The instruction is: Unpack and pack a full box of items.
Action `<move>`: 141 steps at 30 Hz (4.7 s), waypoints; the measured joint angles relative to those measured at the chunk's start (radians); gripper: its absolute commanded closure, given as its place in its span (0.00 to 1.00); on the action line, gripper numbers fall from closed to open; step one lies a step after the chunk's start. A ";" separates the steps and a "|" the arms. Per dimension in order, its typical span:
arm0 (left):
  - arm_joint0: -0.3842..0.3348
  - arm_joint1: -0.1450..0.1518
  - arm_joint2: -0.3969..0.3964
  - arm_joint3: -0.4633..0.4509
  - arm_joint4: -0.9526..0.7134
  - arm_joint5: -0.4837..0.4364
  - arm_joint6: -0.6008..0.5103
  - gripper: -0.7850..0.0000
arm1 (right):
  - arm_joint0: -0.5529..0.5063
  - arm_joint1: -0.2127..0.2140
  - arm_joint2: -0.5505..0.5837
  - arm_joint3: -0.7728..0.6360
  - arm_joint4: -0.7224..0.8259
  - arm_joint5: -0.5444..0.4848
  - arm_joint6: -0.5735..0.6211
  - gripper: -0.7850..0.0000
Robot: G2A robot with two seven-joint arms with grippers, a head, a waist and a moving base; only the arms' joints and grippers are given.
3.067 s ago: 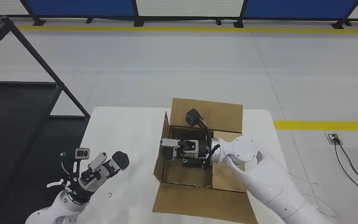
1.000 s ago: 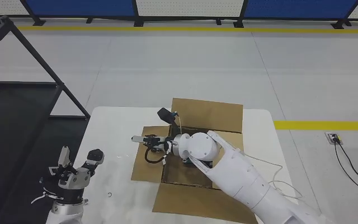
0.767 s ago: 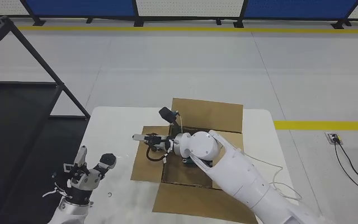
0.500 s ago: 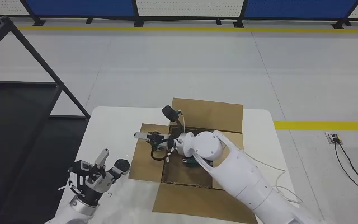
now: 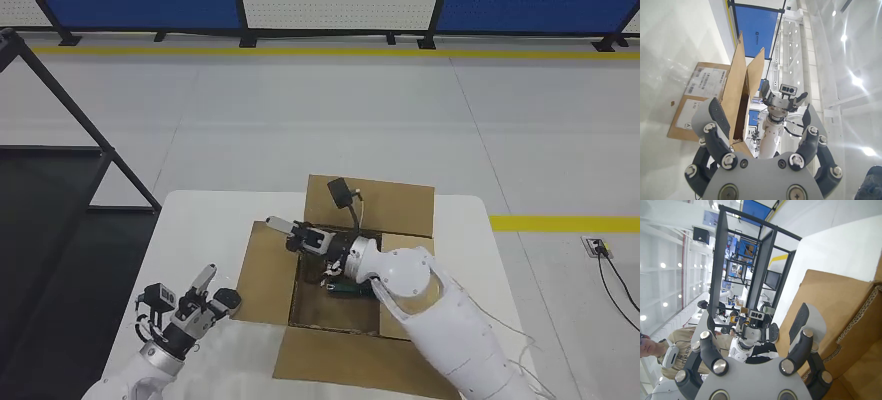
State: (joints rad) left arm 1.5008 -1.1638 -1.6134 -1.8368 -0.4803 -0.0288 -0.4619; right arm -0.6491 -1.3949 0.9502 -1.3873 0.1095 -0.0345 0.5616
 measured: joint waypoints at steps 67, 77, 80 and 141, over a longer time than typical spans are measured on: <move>-0.336 0.040 0.092 -0.267 -0.033 0.500 -0.185 0.00 | -0.588 0.147 0.602 -0.400 0.152 -0.239 0.258 0.00; -0.400 0.039 0.267 -0.261 0.101 0.554 -0.172 0.00 | -0.596 0.150 0.610 -0.386 0.209 -0.297 0.225 0.00; -0.433 0.037 0.312 -0.232 0.164 0.601 -0.114 0.00 | -0.606 0.153 0.621 -0.379 0.227 -0.315 0.233 0.00; -0.141 0.049 0.092 -0.451 0.138 0.514 0.029 0.00 | -0.552 0.194 0.590 -0.327 0.297 -0.358 0.263 0.00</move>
State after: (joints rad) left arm 1.3599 -1.1152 -1.5216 -2.2879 -0.3422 0.4847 -0.4328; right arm -1.2015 -1.2009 1.5407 -1.7139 0.4067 -0.3921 0.8247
